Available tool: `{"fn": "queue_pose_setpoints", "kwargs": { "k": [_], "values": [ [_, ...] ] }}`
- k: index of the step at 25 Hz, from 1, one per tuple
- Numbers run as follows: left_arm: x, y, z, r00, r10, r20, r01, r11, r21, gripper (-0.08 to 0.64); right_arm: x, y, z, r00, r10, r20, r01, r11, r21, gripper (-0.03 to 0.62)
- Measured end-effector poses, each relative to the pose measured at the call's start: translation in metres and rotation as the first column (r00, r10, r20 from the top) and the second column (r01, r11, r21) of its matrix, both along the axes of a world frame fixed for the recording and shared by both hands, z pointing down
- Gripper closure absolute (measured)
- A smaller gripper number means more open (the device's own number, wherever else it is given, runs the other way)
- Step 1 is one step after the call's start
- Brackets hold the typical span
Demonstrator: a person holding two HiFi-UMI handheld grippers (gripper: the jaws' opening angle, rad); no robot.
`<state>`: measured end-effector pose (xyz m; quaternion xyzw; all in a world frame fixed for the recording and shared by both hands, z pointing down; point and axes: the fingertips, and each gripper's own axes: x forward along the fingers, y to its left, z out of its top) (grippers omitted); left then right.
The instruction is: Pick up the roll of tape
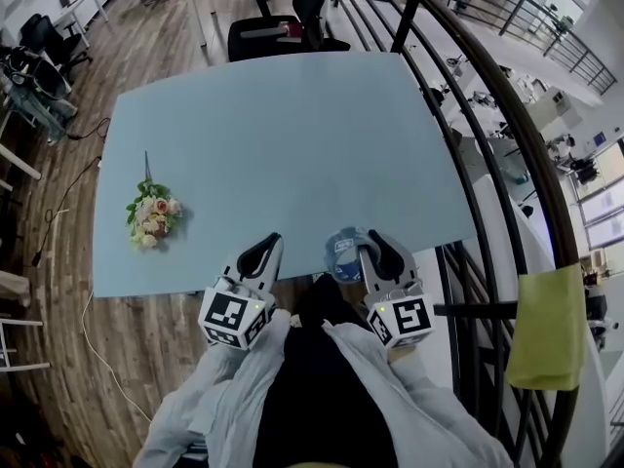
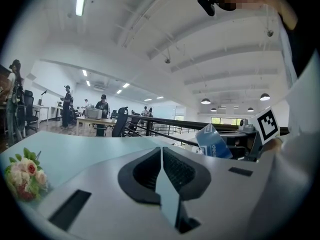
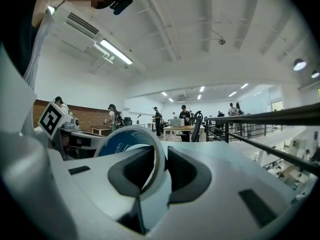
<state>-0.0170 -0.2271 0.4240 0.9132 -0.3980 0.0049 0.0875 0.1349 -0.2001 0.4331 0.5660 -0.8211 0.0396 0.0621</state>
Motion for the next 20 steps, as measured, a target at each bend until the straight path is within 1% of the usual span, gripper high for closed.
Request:
{"fn": "queue_pose_setpoints", "kwargs": {
  "k": [5,11,20],
  "values": [
    [0.006,0.005,0.002,1.000,0.018,0.011,-0.018,1.000,-0.003,0.534,0.004,0.003,0.004,1.000,0.008,0.014,-0.008,1.000,-0.007,0.502],
    [0.012,0.003,0.003,1.000,0.023,0.012,-0.023,1.000,-0.004,0.534,0.008,0.002,0.006,1.000,0.021,-0.008,-0.022,0.999,-0.029,0.502],
    [0.022,0.003,0.009,0.999,0.036,0.018,-0.036,0.999,-0.022,0.534,0.015,0.000,0.009,1.000,0.025,-0.007,-0.025,0.999,-0.045,0.502]
  ]
}}
